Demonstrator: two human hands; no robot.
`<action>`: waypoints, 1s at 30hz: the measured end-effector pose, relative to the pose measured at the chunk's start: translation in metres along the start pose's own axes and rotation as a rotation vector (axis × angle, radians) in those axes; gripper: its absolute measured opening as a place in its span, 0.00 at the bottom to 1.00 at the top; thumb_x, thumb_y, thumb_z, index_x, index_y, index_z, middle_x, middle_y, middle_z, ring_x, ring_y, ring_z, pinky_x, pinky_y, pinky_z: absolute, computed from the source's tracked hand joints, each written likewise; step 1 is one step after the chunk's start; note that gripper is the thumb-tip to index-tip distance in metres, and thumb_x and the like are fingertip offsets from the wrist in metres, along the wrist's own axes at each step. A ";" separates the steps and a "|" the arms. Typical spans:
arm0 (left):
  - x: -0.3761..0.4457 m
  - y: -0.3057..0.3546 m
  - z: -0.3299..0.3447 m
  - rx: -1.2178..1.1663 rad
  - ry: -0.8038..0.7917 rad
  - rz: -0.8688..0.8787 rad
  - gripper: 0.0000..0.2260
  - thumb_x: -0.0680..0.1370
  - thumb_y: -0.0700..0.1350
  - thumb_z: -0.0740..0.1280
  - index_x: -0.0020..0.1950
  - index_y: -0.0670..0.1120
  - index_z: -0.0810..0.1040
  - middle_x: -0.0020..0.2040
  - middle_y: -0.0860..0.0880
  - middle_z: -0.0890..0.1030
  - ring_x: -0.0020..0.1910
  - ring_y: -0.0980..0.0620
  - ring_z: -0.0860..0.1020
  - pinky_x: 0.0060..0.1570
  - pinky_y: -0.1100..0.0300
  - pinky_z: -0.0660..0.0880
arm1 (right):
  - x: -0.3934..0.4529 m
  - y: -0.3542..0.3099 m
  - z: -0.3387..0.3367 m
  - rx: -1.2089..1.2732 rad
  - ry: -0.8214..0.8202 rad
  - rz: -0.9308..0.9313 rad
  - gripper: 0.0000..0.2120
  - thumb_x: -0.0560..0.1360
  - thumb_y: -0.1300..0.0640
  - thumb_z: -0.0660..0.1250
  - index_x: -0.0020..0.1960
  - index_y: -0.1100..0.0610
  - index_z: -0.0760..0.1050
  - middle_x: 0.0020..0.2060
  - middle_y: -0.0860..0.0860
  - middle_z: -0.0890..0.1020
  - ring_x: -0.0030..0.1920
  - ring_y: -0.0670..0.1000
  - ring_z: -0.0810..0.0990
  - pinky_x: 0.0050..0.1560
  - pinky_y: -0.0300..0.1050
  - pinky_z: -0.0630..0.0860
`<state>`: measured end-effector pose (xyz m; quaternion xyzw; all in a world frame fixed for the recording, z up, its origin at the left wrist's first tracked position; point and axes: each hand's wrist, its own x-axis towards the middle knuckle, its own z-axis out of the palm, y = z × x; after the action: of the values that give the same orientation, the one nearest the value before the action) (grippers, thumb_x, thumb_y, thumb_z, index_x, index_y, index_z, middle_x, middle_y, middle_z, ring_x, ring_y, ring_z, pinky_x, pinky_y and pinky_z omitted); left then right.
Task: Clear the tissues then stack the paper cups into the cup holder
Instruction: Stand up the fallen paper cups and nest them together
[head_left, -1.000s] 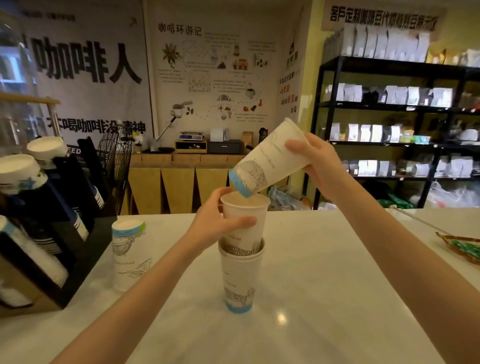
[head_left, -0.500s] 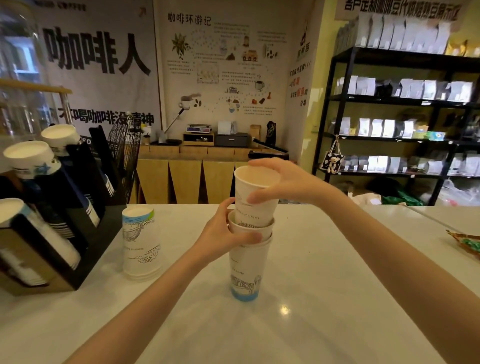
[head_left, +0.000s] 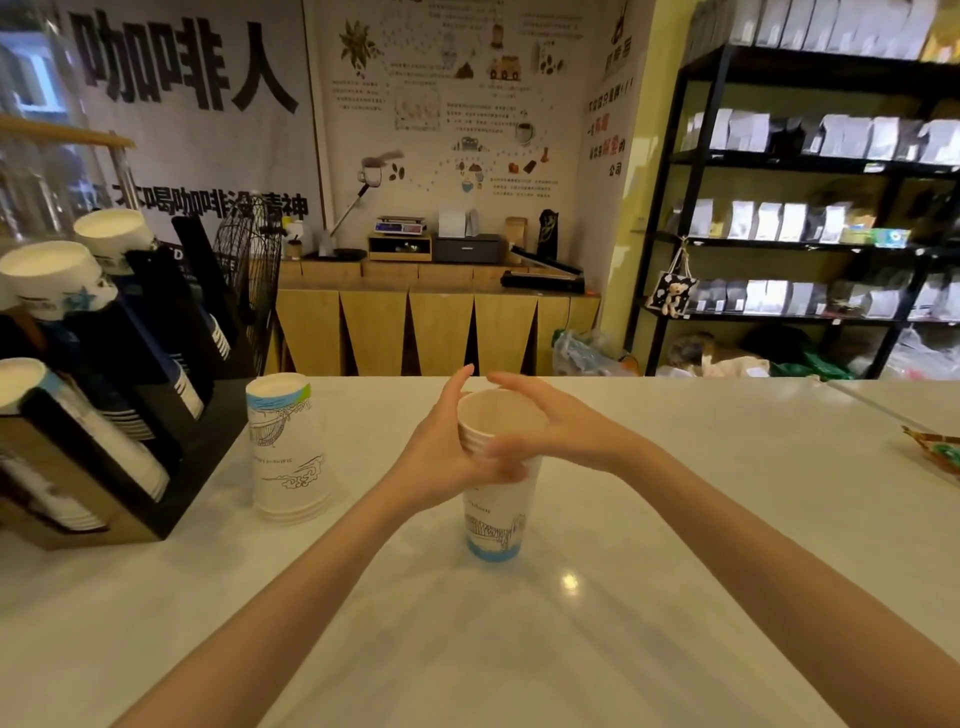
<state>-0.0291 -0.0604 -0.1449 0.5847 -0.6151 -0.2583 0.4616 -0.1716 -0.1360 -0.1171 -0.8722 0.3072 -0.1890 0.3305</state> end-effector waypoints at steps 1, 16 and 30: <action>0.000 -0.001 0.000 0.015 0.016 0.006 0.50 0.61 0.46 0.78 0.73 0.56 0.48 0.66 0.52 0.68 0.63 0.52 0.69 0.60 0.53 0.71 | -0.001 0.002 0.000 0.098 0.009 0.006 0.44 0.61 0.41 0.71 0.72 0.44 0.57 0.70 0.49 0.66 0.66 0.50 0.68 0.65 0.48 0.69; -0.016 -0.015 0.003 0.587 0.267 0.553 0.20 0.68 0.54 0.68 0.58 0.47 0.77 0.56 0.48 0.82 0.59 0.55 0.73 0.62 0.60 0.68 | -0.014 0.080 0.082 0.416 0.010 0.061 0.51 0.53 0.54 0.82 0.68 0.46 0.56 0.63 0.48 0.72 0.63 0.47 0.74 0.59 0.49 0.77; -0.029 0.013 -0.095 0.574 0.582 0.249 0.29 0.69 0.46 0.72 0.67 0.45 0.67 0.62 0.43 0.74 0.57 0.51 0.72 0.58 0.55 0.72 | 0.044 -0.010 0.013 0.511 0.164 -0.102 0.20 0.65 0.62 0.74 0.54 0.53 0.71 0.48 0.48 0.79 0.48 0.48 0.81 0.42 0.39 0.81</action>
<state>0.0443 -0.0089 -0.0999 0.6592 -0.5722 0.1569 0.4619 -0.1275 -0.1532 -0.1135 -0.7566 0.2307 -0.3469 0.5039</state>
